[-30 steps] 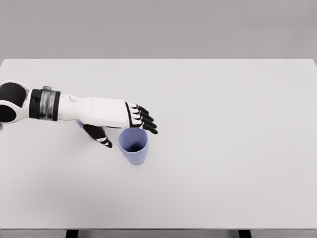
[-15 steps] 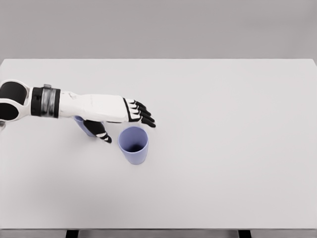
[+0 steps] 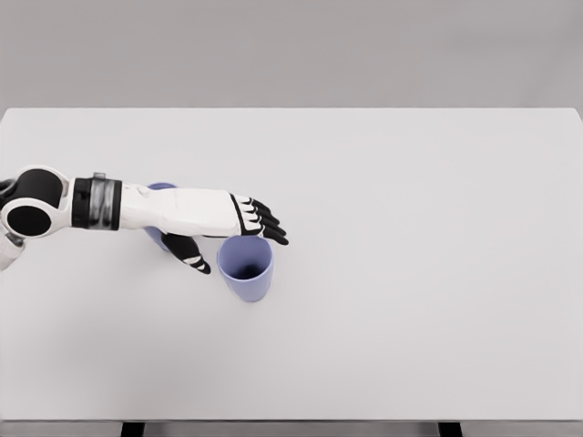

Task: Place the right cup on the left cup with left arm

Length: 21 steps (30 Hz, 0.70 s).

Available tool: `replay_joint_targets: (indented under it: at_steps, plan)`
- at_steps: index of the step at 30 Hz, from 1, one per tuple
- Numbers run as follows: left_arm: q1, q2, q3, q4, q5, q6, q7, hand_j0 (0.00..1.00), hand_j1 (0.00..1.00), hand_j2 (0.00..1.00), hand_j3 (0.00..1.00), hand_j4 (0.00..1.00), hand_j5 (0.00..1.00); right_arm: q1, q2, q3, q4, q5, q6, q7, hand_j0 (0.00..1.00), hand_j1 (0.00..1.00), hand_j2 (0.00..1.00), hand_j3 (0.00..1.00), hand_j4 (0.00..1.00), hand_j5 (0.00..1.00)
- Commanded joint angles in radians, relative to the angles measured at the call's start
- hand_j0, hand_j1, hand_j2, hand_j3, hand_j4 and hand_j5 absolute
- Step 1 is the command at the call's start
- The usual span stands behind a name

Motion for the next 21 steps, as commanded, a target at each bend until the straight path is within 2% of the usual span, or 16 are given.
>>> replay_joint_targets:
  at_steps: [1, 7, 18, 19, 21]
  plan:
    - [0.002, -0.001, 0.000, 0.000, 0.007, 0.002, 0.000, 1.00, 1.00, 1.00, 1.00, 1.00, 1.00, 0.000, 0.000, 0.000, 0.000, 0.000, 0.000, 0.000, 1.00, 1.00, 1.00, 1.00, 1.00, 1.00]
    - [0.006, -0.017, 0.000, 0.000, 0.007, 0.002, 0.000, 1.00, 1.00, 1.00, 1.00, 1.00, 1.00, 0.000, 0.000, 0.000, 0.000, 0.000, 0.000, 0.000, 1.00, 1.00, 1.00, 1.00, 1.00, 1.00]
    - [0.035, -0.031, 0.003, 0.002, -0.041, 0.002, 0.002, 1.00, 1.00, 1.00, 1.00, 1.00, 1.00, 0.000, 0.000, 0.000, 0.000, 0.000, 0.000, 0.000, 1.00, 1.00, 1.00, 1.00, 1.00, 1.00]
    - [0.035, -0.031, 0.003, 0.003, -0.041, 0.002, 0.002, 0.90, 0.90, 0.90, 0.90, 0.90, 0.90, 0.000, 0.000, 0.000, 0.000, 0.000, 0.000, 0.000, 1.00, 1.00, 1.00, 1.00, 1.00, 1.00]
    - [0.037, -0.029, 0.001, 0.003, -0.041, 0.002, 0.002, 0.80, 0.80, 0.80, 0.80, 0.80, 0.80, 0.000, 0.000, 0.000, 0.000, 0.000, 0.000, 0.000, 1.00, 1.00, 1.00, 1.00, 1.00, 1.00]
